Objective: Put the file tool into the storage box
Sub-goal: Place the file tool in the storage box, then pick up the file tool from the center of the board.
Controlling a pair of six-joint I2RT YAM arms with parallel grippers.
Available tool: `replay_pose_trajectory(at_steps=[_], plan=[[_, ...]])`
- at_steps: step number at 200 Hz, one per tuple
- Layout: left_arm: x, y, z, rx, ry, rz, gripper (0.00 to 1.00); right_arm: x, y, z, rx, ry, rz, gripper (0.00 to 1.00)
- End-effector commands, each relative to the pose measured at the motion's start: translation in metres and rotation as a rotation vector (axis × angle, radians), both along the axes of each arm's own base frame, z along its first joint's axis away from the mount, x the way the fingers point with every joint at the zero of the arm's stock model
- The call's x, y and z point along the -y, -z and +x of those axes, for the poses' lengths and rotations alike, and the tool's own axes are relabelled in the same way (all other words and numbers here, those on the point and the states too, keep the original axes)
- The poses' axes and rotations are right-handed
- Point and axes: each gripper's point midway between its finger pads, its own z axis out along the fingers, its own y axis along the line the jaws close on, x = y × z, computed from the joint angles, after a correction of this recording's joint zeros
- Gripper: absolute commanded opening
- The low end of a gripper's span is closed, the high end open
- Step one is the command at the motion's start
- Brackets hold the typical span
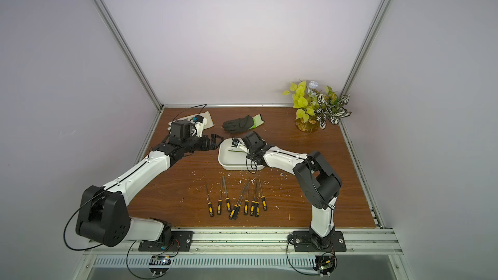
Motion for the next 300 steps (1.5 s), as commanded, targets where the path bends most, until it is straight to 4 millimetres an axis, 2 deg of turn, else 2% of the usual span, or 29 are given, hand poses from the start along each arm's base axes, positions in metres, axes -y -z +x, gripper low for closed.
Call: replay_pose_trajectory(at_steps=[1,21,42,56,71,81,99,117,135,155,183,218,242,259,272,300], plan=[[0.006,-0.012,0.002,0.024,0.019,-0.005,1.0,-0.005,-0.018,0.004,0.051,0.044,0.086,0.67],[0.004,-0.015,0.002,0.036,0.011,0.012,1.0,-0.004,-0.039,0.004,0.078,0.104,0.19,0.73],[-0.001,-0.022,0.001,0.091,-0.018,0.09,1.0,-0.001,-0.078,-0.002,0.113,0.183,0.392,0.83],[-0.002,-0.031,-0.001,0.144,-0.025,0.135,1.0,0.003,-0.103,-0.014,0.115,0.222,0.552,0.86],[-0.001,-0.037,-0.005,0.165,-0.023,0.14,1.0,0.015,-0.126,-0.026,0.138,0.298,0.724,0.92],[-0.001,-0.038,-0.011,0.139,-0.022,0.124,1.0,0.024,-0.134,-0.033,0.147,0.335,0.813,0.93],[-0.001,-0.034,-0.027,0.085,-0.033,0.087,0.98,0.036,-0.144,-0.053,0.127,0.348,0.939,0.9],[-0.003,-0.029,-0.049,0.06,-0.066,0.029,0.96,0.044,-0.131,-0.078,0.086,0.311,1.005,0.87],[-0.004,-0.021,-0.072,0.054,-0.077,0.0,0.96,0.061,-0.112,-0.093,0.03,0.391,1.014,0.85],[-0.002,-0.01,-0.09,0.048,-0.057,-0.006,0.95,0.066,-0.089,-0.114,-0.099,0.439,1.014,0.81],[-0.01,0.005,-0.099,0.022,-0.067,0.035,0.95,0.063,-0.06,-0.146,-0.274,0.453,1.022,0.71],[-0.016,0.02,-0.103,-0.018,-0.111,0.031,0.96,0.067,-0.034,-0.179,-0.396,0.498,1.018,0.67],[-0.003,0.024,-0.112,-0.01,-0.105,-0.01,0.94,0.063,-0.021,-0.197,-0.447,0.515,1.064,0.65],[0.013,0.027,-0.121,0.002,-0.066,-0.006,0.94,0.064,-0.013,-0.205,-0.458,0.541,1.043,0.64],[0.025,0.037,-0.128,-0.02,-0.032,0.024,0.94,0.062,-0.006,-0.211,-0.465,0.552,1.02,0.63],[0.036,0.058,-0.137,-0.076,-0.016,0.061,0.96,0.05,0.007,-0.223,-0.522,0.528,1.005,0.61]])
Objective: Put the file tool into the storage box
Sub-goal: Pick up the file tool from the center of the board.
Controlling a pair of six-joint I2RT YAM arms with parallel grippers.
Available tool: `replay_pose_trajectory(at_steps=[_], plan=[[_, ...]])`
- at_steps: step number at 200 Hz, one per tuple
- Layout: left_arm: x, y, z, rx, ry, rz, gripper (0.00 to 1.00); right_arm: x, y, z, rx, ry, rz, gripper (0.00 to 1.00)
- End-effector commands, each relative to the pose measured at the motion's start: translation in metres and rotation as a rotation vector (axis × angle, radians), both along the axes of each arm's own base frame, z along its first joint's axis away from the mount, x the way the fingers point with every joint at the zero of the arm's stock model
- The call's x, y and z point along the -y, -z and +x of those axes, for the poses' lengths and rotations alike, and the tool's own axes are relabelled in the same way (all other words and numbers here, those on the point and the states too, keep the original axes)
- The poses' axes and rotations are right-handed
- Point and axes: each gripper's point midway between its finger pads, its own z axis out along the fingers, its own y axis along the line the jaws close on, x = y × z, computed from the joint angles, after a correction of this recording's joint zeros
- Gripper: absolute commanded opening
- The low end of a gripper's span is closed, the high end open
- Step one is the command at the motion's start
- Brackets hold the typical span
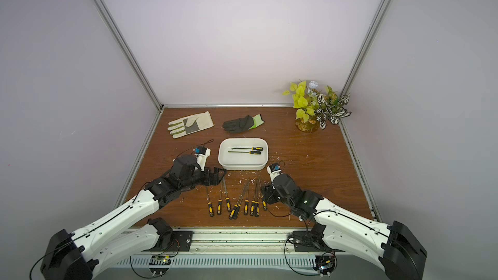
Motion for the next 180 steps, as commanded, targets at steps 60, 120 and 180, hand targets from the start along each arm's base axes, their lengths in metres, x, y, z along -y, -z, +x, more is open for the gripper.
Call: replay_pose_trajectory(at_steps=[60,120,180], plan=[[0.002,0.02,-0.007,-0.026,-0.093,-0.067,0.96,0.005,0.023,-0.01,-0.055,0.063,-0.093,0.58],[-0.008,0.019,-0.005,-0.027,-0.15,-0.044,0.97,0.006,0.031,-0.02,-0.052,0.068,-0.149,0.58],[-0.013,0.024,-0.014,-0.041,-0.156,-0.076,0.97,-0.011,0.052,-0.028,-0.095,0.051,-0.194,0.54]])
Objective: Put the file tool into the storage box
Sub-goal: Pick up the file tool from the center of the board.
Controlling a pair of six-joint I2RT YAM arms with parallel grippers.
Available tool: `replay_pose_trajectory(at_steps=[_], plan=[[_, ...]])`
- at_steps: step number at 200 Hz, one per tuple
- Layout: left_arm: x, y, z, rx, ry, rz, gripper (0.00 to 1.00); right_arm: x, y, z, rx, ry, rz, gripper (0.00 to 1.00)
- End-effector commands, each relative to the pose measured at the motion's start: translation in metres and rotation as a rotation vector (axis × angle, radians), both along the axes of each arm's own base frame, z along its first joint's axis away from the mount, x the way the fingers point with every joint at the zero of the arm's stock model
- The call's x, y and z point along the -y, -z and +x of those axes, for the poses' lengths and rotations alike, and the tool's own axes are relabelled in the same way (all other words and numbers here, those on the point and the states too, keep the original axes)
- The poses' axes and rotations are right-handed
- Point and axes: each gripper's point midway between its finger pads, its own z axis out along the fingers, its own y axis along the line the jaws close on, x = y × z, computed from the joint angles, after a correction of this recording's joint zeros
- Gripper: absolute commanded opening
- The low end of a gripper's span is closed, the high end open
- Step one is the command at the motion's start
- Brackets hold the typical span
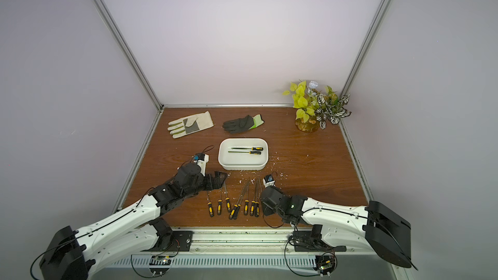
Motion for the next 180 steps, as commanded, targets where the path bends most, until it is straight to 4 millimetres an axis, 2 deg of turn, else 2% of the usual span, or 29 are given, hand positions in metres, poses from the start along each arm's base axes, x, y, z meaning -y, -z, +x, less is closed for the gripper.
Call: replay_pose_trajectory(at_steps=[1,41,87,132,180], plan=[[-0.004,0.004,-0.006,-0.006,-0.012,-0.004,0.97,-0.013,-0.007,0.006,0.015,0.033,0.022,0.54],[-0.003,-0.005,-0.005,0.007,0.003,0.013,0.97,-0.003,0.0,0.006,0.03,0.057,-0.05,0.51],[-0.001,-0.009,-0.001,0.006,-0.002,0.016,0.97,0.009,0.0,0.003,0.047,0.05,-0.101,0.35],[-0.007,-0.009,-0.007,-0.001,-0.026,-0.01,0.97,0.013,-0.012,0.001,0.101,0.008,-0.059,0.15],[-0.008,-0.026,-0.006,0.017,-0.033,-0.015,0.97,0.022,-0.031,0.005,0.169,0.017,-0.031,0.07]])
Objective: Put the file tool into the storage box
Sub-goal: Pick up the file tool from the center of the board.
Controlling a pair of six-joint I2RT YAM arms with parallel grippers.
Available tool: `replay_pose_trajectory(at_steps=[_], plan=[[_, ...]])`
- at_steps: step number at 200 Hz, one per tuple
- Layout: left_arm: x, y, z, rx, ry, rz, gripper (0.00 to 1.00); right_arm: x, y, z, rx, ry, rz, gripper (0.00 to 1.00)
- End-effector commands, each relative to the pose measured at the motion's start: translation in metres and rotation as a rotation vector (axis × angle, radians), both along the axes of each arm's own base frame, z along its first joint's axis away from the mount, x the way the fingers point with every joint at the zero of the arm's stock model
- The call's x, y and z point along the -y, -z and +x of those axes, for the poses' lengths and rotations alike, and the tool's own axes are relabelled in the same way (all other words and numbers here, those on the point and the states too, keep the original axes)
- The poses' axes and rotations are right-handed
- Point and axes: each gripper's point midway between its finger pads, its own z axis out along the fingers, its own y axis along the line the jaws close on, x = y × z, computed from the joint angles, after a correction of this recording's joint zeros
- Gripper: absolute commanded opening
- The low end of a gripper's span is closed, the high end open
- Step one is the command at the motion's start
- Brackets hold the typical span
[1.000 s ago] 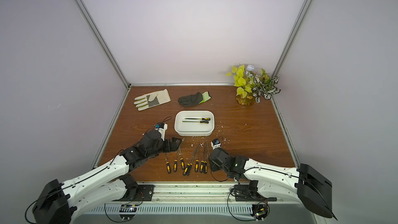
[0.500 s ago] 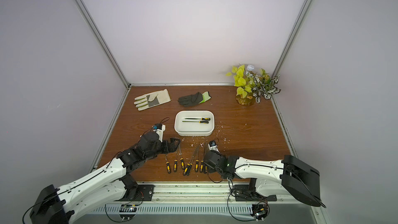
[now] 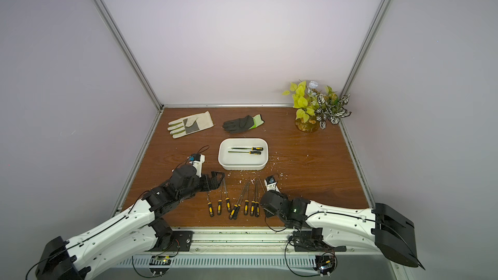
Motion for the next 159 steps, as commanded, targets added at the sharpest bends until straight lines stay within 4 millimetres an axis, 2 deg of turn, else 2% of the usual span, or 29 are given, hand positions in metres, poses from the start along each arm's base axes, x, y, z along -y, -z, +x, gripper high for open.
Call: replay_pose_trajectory(at_steps=[1,17,35,46,101,143,159], plan=[[-0.001,-0.012,0.001,0.01,-0.011,0.007,0.97,0.01,-0.008,0.004,0.053,0.006,-0.021,0.07],[-0.001,-0.017,0.001,0.016,-0.011,0.005,0.97,0.008,-0.013,0.004,0.066,-0.007,-0.007,0.1],[-0.002,-0.02,0.0,0.022,-0.016,0.003,0.97,0.001,-0.013,0.002,0.062,-0.048,-0.007,0.34],[-0.003,-0.02,0.0,0.024,-0.022,-0.003,0.97,-0.002,-0.011,0.001,0.05,-0.069,-0.016,0.4],[-0.005,-0.011,-0.004,0.006,-0.021,0.004,0.97,-0.014,0.015,-0.005,-0.017,-0.126,-0.092,0.4],[-0.005,-0.008,-0.004,0.001,-0.021,-0.001,0.98,-0.011,0.033,-0.005,-0.039,-0.125,-0.167,0.36],[-0.004,-0.008,-0.004,0.003,-0.02,-0.002,0.98,-0.009,0.037,-0.006,-0.039,-0.126,-0.178,0.31]])
